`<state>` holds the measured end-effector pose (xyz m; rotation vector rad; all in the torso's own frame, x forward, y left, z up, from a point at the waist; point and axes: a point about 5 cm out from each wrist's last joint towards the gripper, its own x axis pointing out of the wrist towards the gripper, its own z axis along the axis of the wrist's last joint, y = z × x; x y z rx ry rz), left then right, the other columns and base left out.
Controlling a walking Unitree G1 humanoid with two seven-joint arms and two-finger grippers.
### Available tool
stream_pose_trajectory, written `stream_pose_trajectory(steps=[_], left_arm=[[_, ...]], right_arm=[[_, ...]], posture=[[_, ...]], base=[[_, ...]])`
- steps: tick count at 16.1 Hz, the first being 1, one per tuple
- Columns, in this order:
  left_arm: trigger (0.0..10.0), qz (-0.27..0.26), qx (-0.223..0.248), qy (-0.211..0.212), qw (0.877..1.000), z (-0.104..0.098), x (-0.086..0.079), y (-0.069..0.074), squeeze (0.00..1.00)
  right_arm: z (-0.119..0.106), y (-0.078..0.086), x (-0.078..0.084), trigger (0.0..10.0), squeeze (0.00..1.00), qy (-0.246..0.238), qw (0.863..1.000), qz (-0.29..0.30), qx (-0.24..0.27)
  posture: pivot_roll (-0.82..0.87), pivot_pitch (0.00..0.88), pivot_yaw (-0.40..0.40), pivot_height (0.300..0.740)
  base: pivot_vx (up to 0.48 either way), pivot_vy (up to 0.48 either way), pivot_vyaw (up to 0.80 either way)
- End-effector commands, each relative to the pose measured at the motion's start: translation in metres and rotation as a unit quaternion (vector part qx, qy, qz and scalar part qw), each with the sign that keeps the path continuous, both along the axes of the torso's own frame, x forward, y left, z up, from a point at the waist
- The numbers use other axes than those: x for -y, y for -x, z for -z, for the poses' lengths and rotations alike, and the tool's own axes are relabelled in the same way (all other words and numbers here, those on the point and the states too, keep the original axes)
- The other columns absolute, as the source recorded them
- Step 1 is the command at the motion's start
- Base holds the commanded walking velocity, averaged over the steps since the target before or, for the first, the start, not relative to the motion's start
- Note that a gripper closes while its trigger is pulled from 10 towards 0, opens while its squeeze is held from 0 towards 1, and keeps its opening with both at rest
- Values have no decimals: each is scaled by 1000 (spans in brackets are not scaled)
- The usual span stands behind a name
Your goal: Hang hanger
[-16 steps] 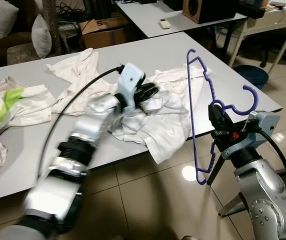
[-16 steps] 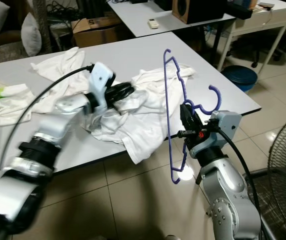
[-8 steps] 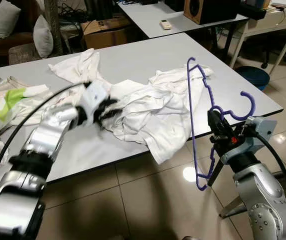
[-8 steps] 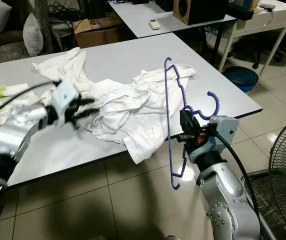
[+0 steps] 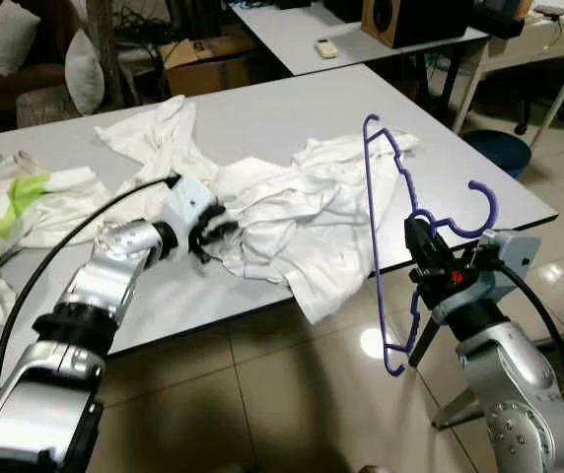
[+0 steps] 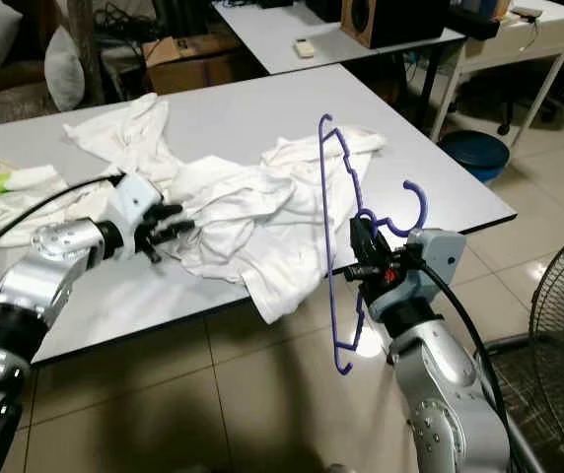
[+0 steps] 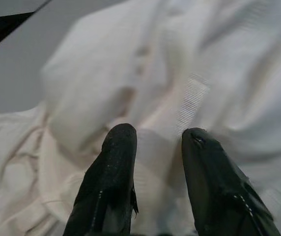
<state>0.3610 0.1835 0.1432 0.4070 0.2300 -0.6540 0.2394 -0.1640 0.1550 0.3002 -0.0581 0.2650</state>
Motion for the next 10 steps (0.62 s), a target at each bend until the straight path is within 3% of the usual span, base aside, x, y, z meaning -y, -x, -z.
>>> stream_pose_trajectory(steps=[1, 3, 5, 6, 8, 10], left_arm=[[10000, -24, 5, 7, 1000, -2, -4, -4, 0], [10000, -38, 2, 2, 999, 2, -4, -6, 0], [9137, -42, -2, -7, 999, 6, -4, -6, 0], [7647, -43, -6, -6, 999, 8, -4, -7, 0], [1765, -42, -12, 10, 999, 9, -3, -7, 0], [0, -40, -16, 26, 999, 10, -1, -7, 0]], right_arm=[[-1, 0, -1, 10000, 0, 2, 1000, 1, 0], [-2, 0, -1, 10000, 0, 3, 1000, 1, 1], [-2, 0, -1, 10000, 0, 3, 1000, 2, 1], [-2, 0, -2, 10000, 0, 3, 1000, 2, 1], [-2, 0, -2, 10000, 0, 3, 1000, 1, 1], [-1, 0, -2, 10000, 0, 4, 1000, 1, 0]], posture=[[-157, 0, 92, 740], [-160, 0, 96, 740], [-160, 0, 95, 740], [-160, 0, 94, 740], [-160, 0, 94, 740], [-159, 0, 92, 740]], base=[[0, 0, 0], [0, 0, 0], [0, 0, 0], [0, 0, 0], [0, 0, 0], [0, 0, 0]])
